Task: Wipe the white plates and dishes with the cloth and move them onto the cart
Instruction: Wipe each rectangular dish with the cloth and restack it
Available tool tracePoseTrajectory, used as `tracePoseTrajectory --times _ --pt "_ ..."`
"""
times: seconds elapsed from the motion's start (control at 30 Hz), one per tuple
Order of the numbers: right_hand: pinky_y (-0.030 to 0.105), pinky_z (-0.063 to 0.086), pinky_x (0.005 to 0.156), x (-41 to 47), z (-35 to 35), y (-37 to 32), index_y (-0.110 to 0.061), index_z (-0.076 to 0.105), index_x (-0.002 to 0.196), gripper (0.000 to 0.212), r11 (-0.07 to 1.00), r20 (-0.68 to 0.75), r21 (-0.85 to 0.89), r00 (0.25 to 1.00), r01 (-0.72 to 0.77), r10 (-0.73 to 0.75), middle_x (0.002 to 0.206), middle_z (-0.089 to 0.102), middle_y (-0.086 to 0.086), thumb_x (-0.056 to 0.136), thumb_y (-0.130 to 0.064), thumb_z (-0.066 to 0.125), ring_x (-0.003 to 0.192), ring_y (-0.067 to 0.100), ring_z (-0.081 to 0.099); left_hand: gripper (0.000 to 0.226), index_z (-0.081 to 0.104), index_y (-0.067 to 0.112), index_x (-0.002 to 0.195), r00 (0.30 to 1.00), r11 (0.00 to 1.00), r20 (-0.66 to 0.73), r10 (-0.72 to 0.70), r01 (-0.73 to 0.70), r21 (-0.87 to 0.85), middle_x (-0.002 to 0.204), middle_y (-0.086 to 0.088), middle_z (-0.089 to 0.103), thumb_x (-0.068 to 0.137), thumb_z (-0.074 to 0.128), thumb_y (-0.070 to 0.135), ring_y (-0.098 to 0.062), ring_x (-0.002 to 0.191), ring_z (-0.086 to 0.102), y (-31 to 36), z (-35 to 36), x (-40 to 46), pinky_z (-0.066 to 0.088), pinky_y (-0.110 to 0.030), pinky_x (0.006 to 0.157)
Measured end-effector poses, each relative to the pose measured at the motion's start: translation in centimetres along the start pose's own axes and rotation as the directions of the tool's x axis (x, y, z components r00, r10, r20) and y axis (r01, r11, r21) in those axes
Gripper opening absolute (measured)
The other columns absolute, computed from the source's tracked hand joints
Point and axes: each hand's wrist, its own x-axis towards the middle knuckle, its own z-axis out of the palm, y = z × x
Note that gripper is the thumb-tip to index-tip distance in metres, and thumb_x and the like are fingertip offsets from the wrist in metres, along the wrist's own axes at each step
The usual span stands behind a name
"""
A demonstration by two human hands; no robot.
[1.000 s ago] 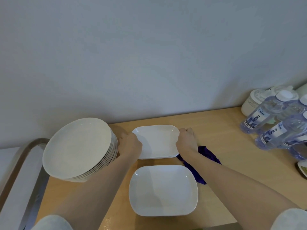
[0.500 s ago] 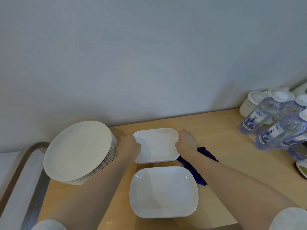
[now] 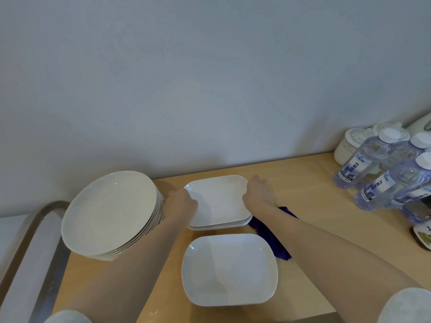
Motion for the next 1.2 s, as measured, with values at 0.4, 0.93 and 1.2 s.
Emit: tracePoseTrajectory --times 0.4,0.93,1.2 --pt "0.027 0.032 0.073 -2.1 -1.1 0.7 -0.002 0.044 0.118 0.026 0.993 -0.1 0.118 0.995 0.023 -0.011 0.122 0.046 0.018 0.092 -0.005 0.039 0.102 0.032 0.051 0.024 0.054 0.001 0.107 0.998 0.995 -0.057 0.027 -0.032 -0.092 0.111 -0.014 0.052 0.087 0.04 0.003 -0.029 0.095 0.052 0.3 -2.0 -1.9 0.046 -0.034 0.078" --pt "0.031 0.034 0.097 -10.6 0.1 5.6 -0.002 0.044 0.127 0.035 0.953 -0.202 0.227 0.967 0.199 -0.154 0.12 0.049 0.011 0.092 -0.006 0.042 0.111 0.026 0.042 0.016 0.051 0.005 0.103 0.985 0.977 -0.153 0.083 -0.111 -0.183 0.105 -0.01 0.048 0.09 0.042 0.007 -0.027 0.096 0.046 -2.4 0.7 -11.7 0.046 -0.041 0.084" --pt "0.032 0.034 0.096 -13.8 1.3 7.2 -0.006 0.042 0.126 0.033 0.969 -0.14 0.123 0.971 0.213 -0.196 0.115 0.046 0.01 0.094 -0.007 0.04 0.107 0.025 0.041 0.025 0.053 0.006 0.111 0.983 0.973 -0.154 0.104 -0.133 -0.189 0.098 -0.007 0.047 0.088 0.043 0.006 -0.024 0.09 0.046 -4.2 2.3 -14.4 0.045 -0.035 0.079"
